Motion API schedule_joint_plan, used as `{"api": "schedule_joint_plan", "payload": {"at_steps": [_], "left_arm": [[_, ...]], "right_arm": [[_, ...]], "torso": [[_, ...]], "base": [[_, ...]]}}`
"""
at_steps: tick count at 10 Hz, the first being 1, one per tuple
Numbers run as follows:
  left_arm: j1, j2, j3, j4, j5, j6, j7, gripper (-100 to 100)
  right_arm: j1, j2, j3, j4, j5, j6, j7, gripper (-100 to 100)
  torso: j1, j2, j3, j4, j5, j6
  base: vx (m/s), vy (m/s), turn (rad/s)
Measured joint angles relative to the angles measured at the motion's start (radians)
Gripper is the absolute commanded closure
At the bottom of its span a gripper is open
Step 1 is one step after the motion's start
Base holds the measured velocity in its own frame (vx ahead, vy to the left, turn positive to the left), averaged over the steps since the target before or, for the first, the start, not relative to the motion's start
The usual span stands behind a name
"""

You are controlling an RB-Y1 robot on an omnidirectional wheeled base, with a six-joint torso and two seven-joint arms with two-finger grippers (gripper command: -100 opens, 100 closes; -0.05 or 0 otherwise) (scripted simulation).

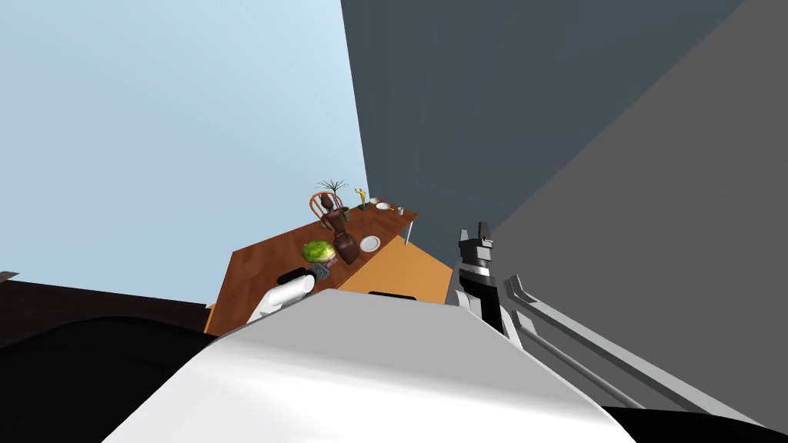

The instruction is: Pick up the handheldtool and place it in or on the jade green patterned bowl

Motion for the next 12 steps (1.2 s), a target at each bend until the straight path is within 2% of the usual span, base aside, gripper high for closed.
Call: {"api": "schedule_joint_plan", "payload": {"at_steps": [7,12], "left_arm": [[0.055,0.045,0.039,-0.178,0.05,0.068,0.095,100],[0.079,0.07,0.058,-0.283,0.068,0.124,0.148,100]], "right_arm": [[0.0,0.0,0.0,0.0,0.0,0.0,0.0,0],[0.0,0.0,0.0,0.0,0.0,0.0,0.0,0]], "torso": [[0.0,0.0,0.0,0.0,0.0,0.001],[0.002,0.0,0.0,0.0,0.0,0.002]], "base": [[-0.007,-0.053,0.009],[-0.023,-0.011,-0.002]]}}
